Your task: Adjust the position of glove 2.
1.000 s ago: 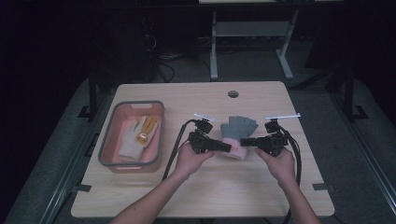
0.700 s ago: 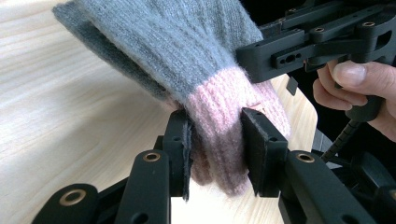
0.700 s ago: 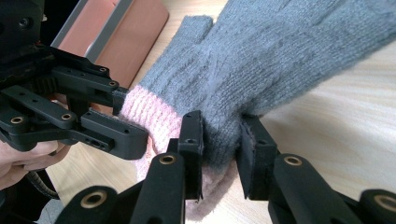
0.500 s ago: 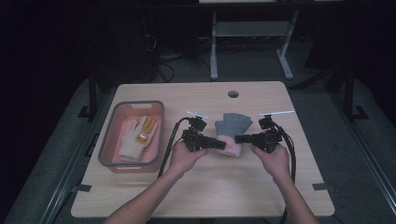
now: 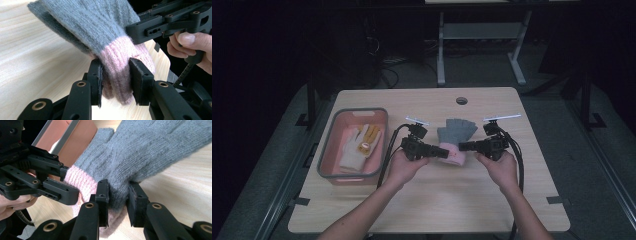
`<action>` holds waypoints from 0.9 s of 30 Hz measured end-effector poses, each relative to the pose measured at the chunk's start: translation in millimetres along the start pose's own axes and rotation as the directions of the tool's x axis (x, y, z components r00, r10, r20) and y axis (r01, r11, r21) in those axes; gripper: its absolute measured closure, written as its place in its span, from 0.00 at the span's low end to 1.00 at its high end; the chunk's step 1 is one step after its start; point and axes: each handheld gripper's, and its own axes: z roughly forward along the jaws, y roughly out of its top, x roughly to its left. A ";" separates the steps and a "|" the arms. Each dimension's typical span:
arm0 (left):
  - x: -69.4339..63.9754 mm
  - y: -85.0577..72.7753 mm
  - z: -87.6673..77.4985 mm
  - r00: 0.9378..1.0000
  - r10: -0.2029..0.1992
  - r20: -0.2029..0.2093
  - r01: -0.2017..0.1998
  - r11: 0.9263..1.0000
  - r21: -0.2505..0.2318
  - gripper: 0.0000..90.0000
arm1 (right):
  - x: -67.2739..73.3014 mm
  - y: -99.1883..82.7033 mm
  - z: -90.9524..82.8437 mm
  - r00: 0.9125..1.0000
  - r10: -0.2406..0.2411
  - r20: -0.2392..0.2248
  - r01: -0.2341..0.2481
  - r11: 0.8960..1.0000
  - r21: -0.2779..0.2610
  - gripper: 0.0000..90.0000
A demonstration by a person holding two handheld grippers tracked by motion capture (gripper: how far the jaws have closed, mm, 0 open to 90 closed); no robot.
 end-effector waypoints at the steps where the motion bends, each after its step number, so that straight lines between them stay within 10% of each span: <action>1: 0.3 -0.2 -0.6 1.000 0.000 -0.001 0.000 1.000 0.000 0.72 | 0.3 0.1 0.6 1.000 0.000 -0.003 0.000 1.000 0.002 0.81; 27: 5.8 -2.4 -24.5 1.000 -0.008 -0.012 0.007 1.000 -0.029 0.72 | 18.6 13.5 11.0 1.000 -0.018 -0.021 0.019 1.000 0.018 0.81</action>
